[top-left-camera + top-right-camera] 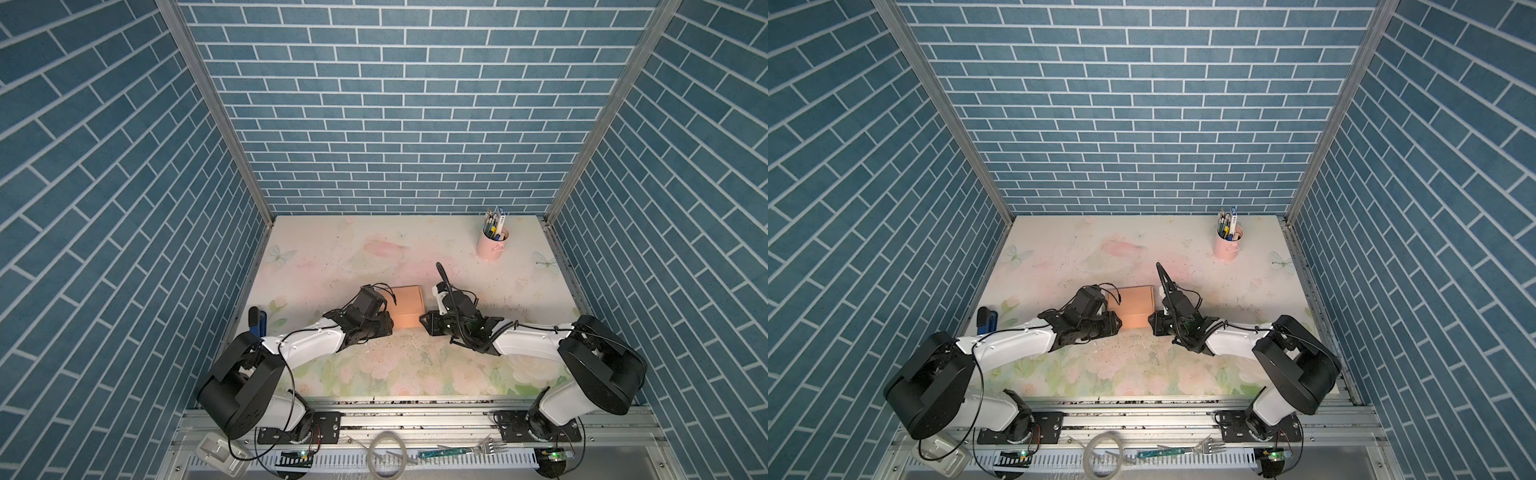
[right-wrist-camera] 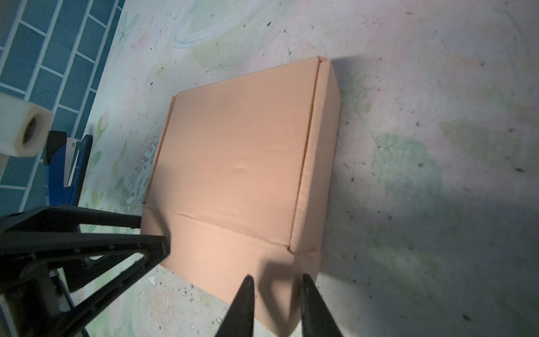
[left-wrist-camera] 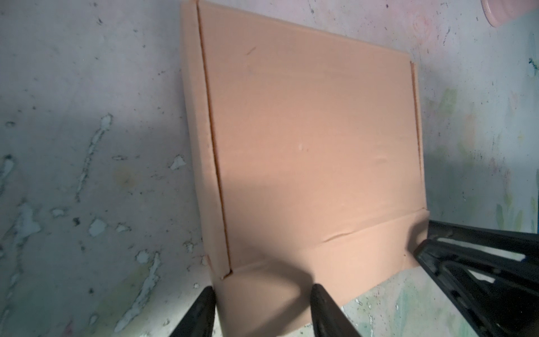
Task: Fold the paper box
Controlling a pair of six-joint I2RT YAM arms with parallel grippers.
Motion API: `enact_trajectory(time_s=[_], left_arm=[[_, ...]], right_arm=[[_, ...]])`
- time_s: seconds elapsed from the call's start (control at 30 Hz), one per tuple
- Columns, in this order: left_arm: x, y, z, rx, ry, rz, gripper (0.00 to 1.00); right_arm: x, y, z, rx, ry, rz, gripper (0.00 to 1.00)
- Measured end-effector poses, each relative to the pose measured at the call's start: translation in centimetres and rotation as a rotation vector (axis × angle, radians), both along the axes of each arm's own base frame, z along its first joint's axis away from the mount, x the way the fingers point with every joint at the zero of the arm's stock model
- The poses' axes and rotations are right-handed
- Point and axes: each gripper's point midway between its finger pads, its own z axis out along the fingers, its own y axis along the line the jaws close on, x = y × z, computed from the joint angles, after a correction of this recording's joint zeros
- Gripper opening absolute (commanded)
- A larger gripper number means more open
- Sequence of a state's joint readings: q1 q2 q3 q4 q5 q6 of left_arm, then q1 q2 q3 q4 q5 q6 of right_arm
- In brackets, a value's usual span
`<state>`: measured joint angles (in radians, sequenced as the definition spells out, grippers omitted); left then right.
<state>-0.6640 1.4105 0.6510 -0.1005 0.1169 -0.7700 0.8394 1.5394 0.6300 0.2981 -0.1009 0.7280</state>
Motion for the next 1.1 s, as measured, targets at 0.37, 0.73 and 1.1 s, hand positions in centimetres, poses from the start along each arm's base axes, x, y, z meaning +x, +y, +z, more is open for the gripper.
enact_trajectory(time_s=[0.37,0.73,1.1], left_arm=[[0.0,-0.2,0.8,-0.004,-0.007,-0.004,0.54],[0.2,-0.6,2.0,-0.007,-0.021,-0.011,0.54],[0.1,-0.5,2.0,0.0,-0.02,-0.011,0.54]], right_arm=[[-0.1,-0.1,0.5,0.004,-0.003,0.0,0.27],[-0.4,-0.4,0.5,-0.006,0.007,0.0,0.28],[-0.5,-0.3,0.5,-0.006,0.009,0.003,0.27]])
